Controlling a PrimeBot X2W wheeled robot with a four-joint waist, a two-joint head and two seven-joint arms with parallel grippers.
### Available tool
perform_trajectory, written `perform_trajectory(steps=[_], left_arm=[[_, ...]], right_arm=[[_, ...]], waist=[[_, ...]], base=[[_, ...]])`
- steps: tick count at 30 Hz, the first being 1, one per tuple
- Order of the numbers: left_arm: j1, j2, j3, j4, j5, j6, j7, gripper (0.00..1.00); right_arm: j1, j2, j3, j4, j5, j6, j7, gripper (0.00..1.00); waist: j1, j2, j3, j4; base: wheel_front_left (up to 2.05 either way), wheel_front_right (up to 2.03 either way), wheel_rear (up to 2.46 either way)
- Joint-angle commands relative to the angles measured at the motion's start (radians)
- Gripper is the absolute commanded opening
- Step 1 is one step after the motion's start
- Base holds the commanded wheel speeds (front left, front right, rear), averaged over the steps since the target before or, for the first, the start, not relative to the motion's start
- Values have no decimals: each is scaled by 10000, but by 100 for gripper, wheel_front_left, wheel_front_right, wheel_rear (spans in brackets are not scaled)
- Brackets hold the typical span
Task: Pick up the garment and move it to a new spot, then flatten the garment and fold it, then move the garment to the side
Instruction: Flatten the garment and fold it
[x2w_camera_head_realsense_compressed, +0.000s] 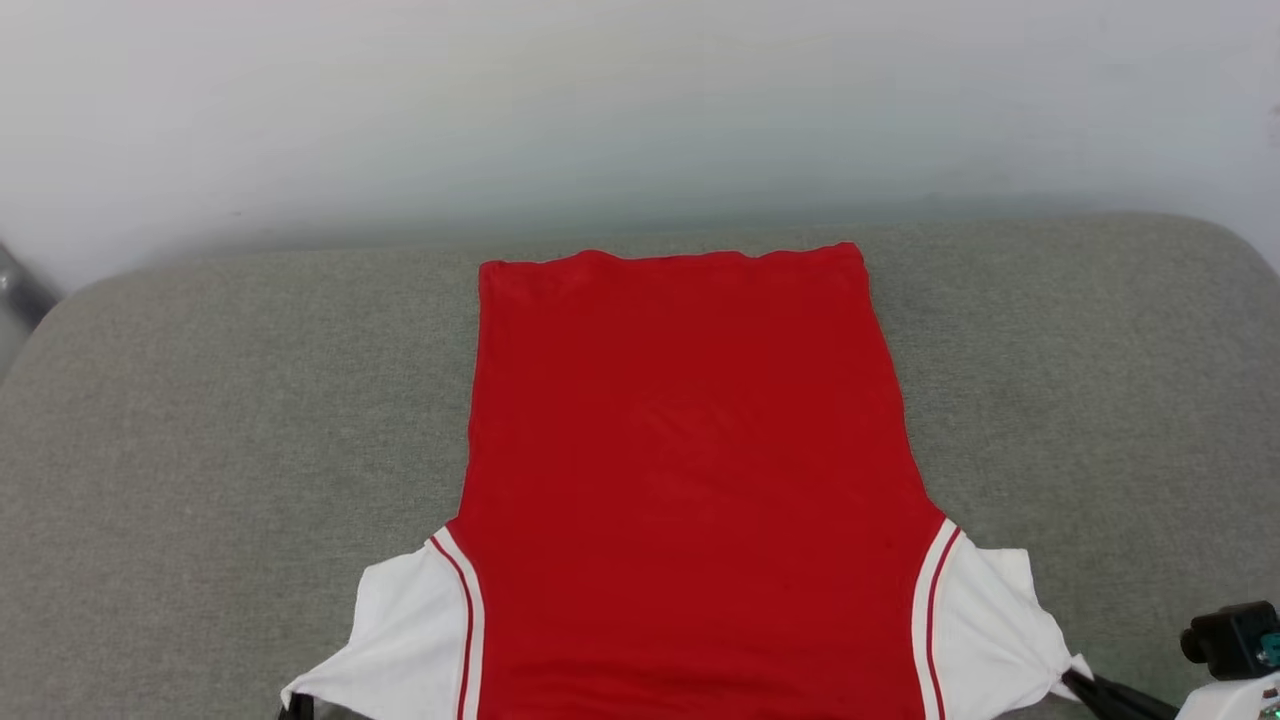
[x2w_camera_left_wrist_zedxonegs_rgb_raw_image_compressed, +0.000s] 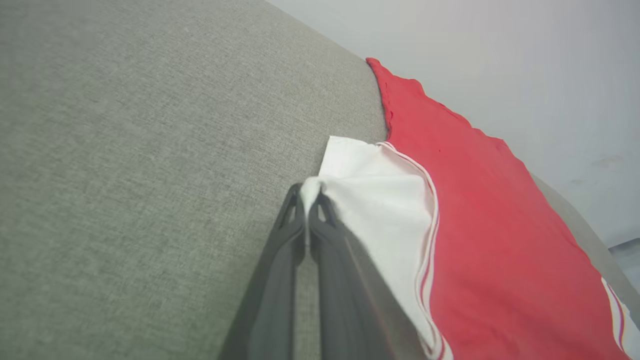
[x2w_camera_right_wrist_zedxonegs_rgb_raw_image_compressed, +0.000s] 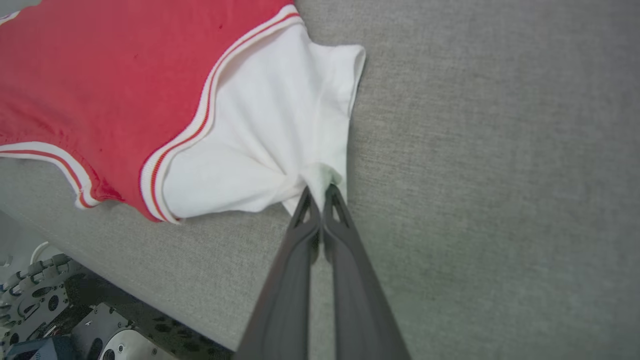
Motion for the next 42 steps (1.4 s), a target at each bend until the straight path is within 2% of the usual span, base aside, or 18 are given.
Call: perform_trajectory(steps=[1, 4, 6, 7, 10, 11, 15, 18, 21, 24, 26, 31, 39, 42], left_arm=[[-285, -34, -123, 68, 54, 17, -25, 0], [-533, 16, -371, 134, 25, 17, -25, 0], [-725, 87, -496, 99, 53, 17, -27, 0], [-778, 100, -555, 83, 25, 15, -25, 0], [-956, 161, -691, -23, -19, 15, -25, 0], [-956, 161, -691, -23, -19, 15, -25, 0], [-1136, 253, -880, -181, -2, 15, -25, 0], [-1402, 283, -1002, -333, 17, 15, -25, 0], [-1711, 301, -1188, -529, 59, 13, -25, 0], [-2134, 278, -1431, -740, 80, 13, -25, 0], [-2486, 214, -1655, -890, -74, 13, -25, 0], [-3273, 287, -2136, -1198, -206, 13, -25, 0], [-4717, 318, -3066, -1293, -409, 13, -25, 0], [-5119, 299, -3384, -1328, -510, 13, -24, 0]], right_arm=[[282, 113, -51, -19, 180, -14, 196, 0], [596, 203, -253, -92, 1052, -13, 797, 0], [668, 63, -482, -369, 1737, -13, 1130, 49], [731, -71, -557, -518, 2107, -13, 1483, 100], [519, -702, -1009, -897, 3184, -13, 2307, 100], [519, -702, -1009, -897, 3184, -13, 2307, 100], [-346, -1656, -1578, -1626, 3864, -8, 3183, 100], [-1120, -2311, -1862, -1741, 3782, -10, 3754, 100], [-2202, -2424, -2074, -1312, 3729, -10, 4641, 100], [-3334, -2121, -2218, -566, 3600, -10, 5505, 100], [-4138, -1879, -2119, 209, 3118, -10, 6064, 100], [-6156, -792, -2169, 2360, 2302, -10, 7123, 100], [-8810, 812, -2230, 5453, 1059, -10, 7461, 100], [-9435, 1165, -2026, 6539, 508, -11, 7767, 100]], waist=[[1, 0, 198, 124], [1, 0, 243, 301], [1, 0, 263, 453], [1, 0, 270, 522], [1, 0, 387, 711], [1, 0, 387, 711], [1, 0, 633, 974], [1, 0, 977, 1145], [1, 0, 1439, 1320], [1, 0, 1972, 1533], [1, 0, 2321, 1745], [1, 0, 3232, 2313], [1, 0, 4720, 3381], [1, 0, 5131, 3663]], base=[[0, 0, 0], [0, 0, 0], [0, 0, 0], [0, 0, 0], [0, 0, 0], [0, 0, 0], [0, 0, 0], [0, 0, 0], [0, 0, 0], [0, 0, 0], [0, 0, 0], [0, 0, 0], [0, 0, 0], [0, 0, 0]])
